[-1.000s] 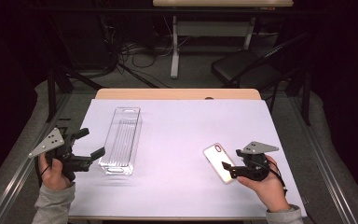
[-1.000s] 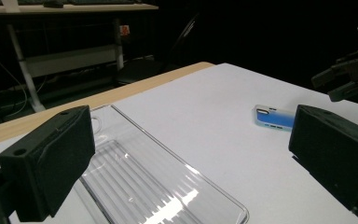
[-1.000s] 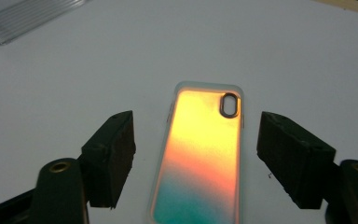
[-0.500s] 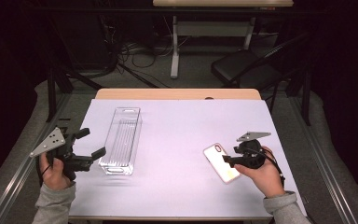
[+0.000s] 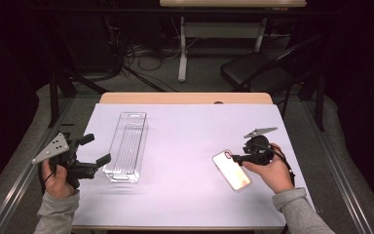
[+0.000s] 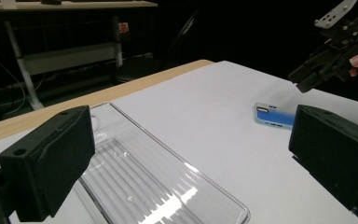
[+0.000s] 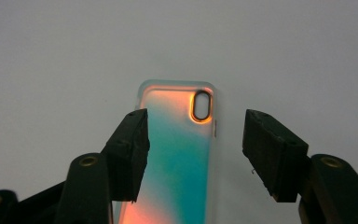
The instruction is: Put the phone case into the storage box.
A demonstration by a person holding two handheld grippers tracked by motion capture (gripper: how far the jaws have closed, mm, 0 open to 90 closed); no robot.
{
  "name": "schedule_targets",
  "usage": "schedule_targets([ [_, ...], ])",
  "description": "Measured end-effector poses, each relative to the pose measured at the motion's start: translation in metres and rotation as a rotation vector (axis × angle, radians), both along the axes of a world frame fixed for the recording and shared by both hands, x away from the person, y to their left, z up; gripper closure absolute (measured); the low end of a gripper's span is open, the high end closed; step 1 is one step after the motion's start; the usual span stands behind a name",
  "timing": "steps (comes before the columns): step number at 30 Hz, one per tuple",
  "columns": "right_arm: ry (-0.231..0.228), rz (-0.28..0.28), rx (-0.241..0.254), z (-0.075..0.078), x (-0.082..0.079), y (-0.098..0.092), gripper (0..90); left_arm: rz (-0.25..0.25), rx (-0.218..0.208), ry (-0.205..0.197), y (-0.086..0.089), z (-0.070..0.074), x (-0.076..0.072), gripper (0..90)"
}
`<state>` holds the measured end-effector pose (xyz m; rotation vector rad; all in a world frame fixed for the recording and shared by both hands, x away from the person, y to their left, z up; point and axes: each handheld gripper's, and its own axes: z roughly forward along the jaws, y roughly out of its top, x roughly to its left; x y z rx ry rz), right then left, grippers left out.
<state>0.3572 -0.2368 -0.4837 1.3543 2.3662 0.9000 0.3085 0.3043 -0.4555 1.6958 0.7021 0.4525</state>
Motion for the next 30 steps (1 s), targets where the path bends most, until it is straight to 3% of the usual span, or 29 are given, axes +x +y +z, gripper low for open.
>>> schedule_targets([
  [6,0.035,-0.034,-0.018,-0.004,0.009,-0.001,40.0,-0.003,-0.003,-0.001,0.0,0.0,0.0,0.6],
  [10,0.083,-0.065,-0.033,-0.011,0.017,-0.003,41.1,-0.002,0.001,0.0,0.0,0.0,0.0,0.6],
  [18,0.138,-0.09,-0.031,-0.016,0.024,-0.006,45.0,-0.004,-0.002,0.0,0.0,0.0,0.001,0.6],
  [20,0.18,-0.104,-0.027,-0.016,0.026,-0.006,47.7,-0.004,-0.002,0.0,0.0,0.0,0.001,0.5],
  [30,0.218,-0.133,-0.05,-0.015,0.028,-0.006,50.4,-0.006,-0.004,0.0,0.0,0.0,0.001,0.6],
])
